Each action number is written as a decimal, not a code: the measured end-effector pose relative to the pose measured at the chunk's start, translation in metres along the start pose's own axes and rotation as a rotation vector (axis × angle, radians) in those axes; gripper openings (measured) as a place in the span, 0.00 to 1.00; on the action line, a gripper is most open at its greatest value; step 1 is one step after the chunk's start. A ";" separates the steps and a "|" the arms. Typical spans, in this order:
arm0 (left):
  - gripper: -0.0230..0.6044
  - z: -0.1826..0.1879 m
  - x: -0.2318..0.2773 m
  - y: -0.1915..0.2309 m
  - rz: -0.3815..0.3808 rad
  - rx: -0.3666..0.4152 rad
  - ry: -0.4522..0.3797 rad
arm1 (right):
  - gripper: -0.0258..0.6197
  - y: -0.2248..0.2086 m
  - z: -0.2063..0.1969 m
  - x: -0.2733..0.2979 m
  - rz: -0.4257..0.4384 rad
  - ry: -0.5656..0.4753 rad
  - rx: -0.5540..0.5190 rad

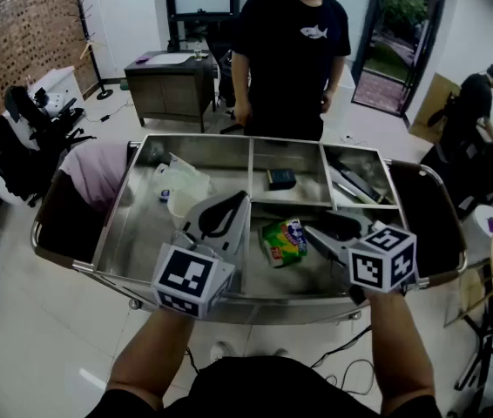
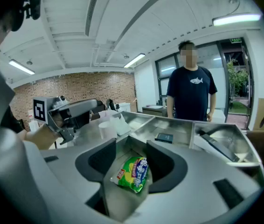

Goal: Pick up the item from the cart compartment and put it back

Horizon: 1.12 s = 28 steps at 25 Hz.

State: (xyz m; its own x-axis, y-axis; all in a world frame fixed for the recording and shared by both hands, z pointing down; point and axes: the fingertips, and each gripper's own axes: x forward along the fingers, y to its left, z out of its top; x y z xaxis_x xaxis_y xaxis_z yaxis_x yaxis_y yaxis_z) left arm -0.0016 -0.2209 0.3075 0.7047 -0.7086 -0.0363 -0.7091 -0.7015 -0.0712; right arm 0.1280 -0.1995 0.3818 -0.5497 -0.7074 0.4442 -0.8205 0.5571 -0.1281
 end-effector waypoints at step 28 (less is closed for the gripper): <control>0.04 -0.080 0.043 0.030 -0.012 -0.015 0.099 | 0.46 -0.031 -0.062 0.100 -0.069 0.559 -0.076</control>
State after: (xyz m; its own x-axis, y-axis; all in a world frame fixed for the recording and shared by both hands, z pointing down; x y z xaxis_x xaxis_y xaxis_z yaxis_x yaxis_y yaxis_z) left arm 0.0054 -0.2781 0.3835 0.7078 -0.7036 0.0634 -0.7014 -0.7106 -0.0557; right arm 0.1086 -0.2608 0.4852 -0.3119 -0.4167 0.8539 -0.8266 0.5621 -0.0276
